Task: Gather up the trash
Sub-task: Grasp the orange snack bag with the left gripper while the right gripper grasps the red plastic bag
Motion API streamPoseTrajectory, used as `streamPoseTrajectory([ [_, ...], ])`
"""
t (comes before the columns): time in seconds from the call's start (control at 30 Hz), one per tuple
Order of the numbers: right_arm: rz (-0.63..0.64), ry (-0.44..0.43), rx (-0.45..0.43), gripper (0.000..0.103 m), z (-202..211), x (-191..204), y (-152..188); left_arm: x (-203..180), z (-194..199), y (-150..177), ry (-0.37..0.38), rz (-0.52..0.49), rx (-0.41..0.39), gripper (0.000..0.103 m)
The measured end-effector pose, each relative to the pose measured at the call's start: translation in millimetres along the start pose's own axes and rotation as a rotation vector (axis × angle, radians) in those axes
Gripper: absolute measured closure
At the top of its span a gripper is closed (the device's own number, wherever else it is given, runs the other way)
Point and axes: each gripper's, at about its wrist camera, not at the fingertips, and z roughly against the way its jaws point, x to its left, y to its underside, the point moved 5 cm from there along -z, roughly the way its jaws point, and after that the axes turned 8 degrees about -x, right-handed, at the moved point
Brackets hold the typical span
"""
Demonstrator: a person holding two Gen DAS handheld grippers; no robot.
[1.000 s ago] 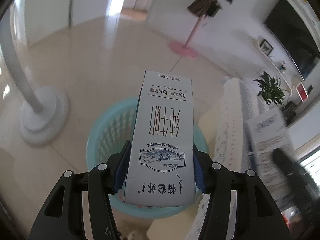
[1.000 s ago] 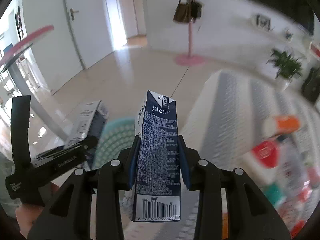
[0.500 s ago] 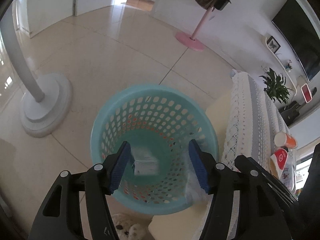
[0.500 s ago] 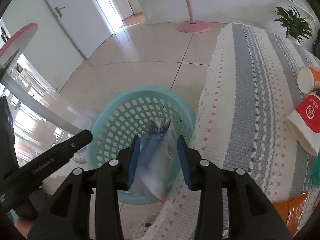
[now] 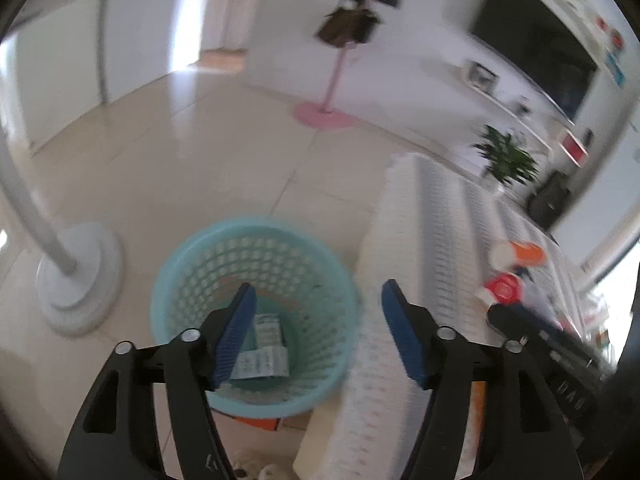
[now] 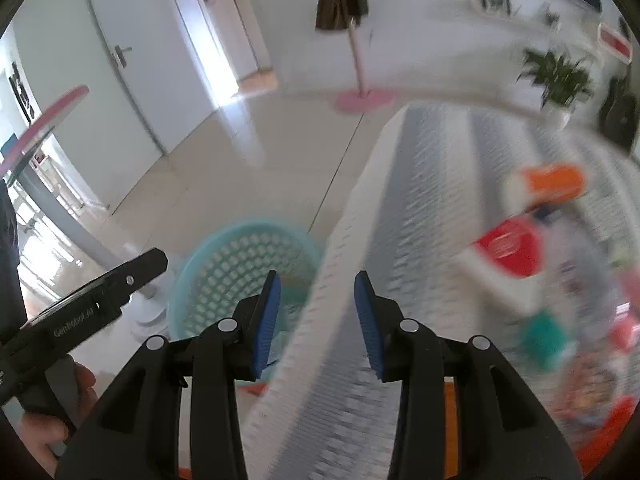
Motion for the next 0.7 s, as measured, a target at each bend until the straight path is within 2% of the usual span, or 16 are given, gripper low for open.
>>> streamPoseTrajectory([
  [0.1, 0.05, 0.069, -0.075, 0.068, 41, -28, -9, -44, 17, 11, 0.082, -0.048, 0.004, 0.032],
  [0.17, 0.06, 0.108, -0.108, 0.068, 73, -56, -8, -75, 24, 28, 0.139, -0.092, 0.029, 0.029],
  [0.27, 0.039, 0.162, -0.132, 0.067, 109, -100, 3, -117, 27, 63, 0.184, -0.167, 0.068, 0.02],
  [0.3, 0.03, 0.175, -0.134, 0.061, 117, -110, 8, -129, 26, 75, 0.189, -0.19, 0.082, 0.019],
  [0.37, -0.005, 0.222, -0.13, 0.057, 139, -145, 24, -149, 20, 98, 0.188, -0.226, 0.115, 0.019],
  [0.43, -0.035, 0.257, -0.121, 0.056, 154, -171, 42, -160, 12, 116, 0.189, -0.229, 0.148, 0.019],
  [0.53, -0.083, 0.299, -0.096, 0.055, 168, -201, 71, -169, 2, 137, 0.181, -0.221, 0.177, 0.019],
  [0.7, -0.134, 0.331, -0.078, 0.046, 179, -230, 104, -181, -11, 159, 0.133, -0.264, 0.189, 0.019],
])
